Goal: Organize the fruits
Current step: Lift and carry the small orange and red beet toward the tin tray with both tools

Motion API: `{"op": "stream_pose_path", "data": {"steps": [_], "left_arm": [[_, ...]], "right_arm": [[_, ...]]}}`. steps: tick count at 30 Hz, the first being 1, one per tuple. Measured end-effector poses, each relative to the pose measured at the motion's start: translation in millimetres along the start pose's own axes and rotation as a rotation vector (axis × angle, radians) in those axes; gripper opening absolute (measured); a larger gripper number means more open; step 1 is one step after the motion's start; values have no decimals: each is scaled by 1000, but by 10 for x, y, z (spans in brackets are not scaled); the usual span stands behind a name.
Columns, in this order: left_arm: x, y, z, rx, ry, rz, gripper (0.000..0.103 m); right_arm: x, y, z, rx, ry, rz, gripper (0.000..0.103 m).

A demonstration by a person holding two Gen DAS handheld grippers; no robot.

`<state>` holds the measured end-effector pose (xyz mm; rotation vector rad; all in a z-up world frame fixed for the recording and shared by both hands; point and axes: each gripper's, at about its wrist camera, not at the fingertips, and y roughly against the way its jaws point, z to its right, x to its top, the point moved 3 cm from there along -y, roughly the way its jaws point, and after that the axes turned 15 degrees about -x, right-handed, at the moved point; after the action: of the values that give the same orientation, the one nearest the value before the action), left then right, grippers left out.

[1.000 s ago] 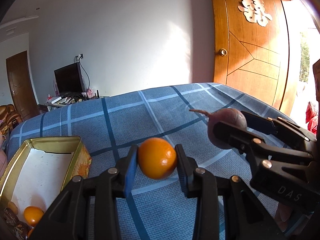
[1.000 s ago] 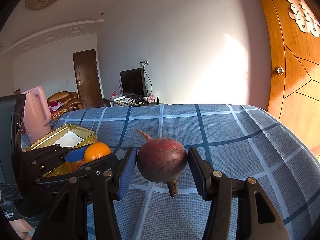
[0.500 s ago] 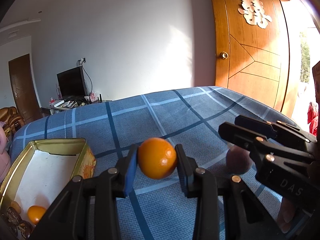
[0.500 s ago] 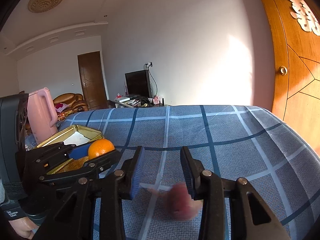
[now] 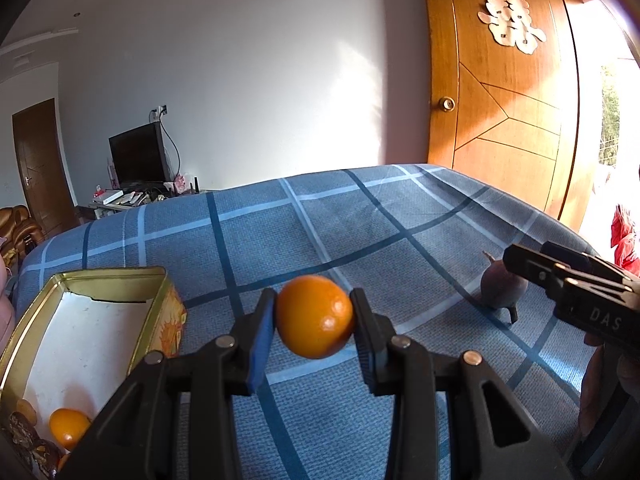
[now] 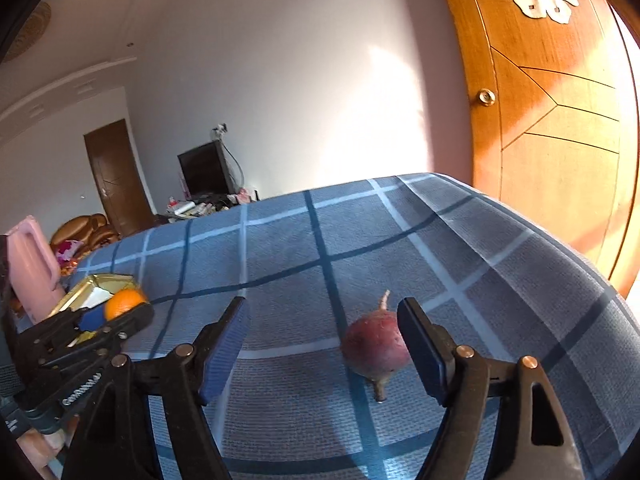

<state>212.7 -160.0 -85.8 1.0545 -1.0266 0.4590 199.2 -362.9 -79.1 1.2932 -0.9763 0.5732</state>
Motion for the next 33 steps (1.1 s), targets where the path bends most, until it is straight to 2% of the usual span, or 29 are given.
{"op": "stream_pose_path", "data": {"steps": [6, 8, 10, 12, 14, 17, 22, 33], "left_arm": [[-8, -19, 4, -5, 0, -13, 38], [-4, -24, 7, -7, -1, -14, 38], [-5, -25, 6, -10, -1, -16, 38], [-4, -28, 1, -11, 1, -16, 38], [-3, -25, 0, -12, 2, -16, 38], [-3, -14, 2, -10, 3, -11, 38], [0, 1, -27, -1, 16, -4, 38], [-119, 160, -71, 30, 33, -34, 38]], "right_arm": [[-58, -328, 86, -33, 3, -168, 78], [-73, -390, 117, -68, 8, -188, 78], [-135, -534, 125, -98, 37, -272, 77], [-173, -608, 195, -80, 7, -320, 73], [-176, -591, 224, -64, -8, -317, 56], [-181, -538, 190, -36, 11, -305, 55], [-123, -292, 102, 5, 31, -194, 55], [-138, 265, -340, 139, 69, -69, 55]]}}
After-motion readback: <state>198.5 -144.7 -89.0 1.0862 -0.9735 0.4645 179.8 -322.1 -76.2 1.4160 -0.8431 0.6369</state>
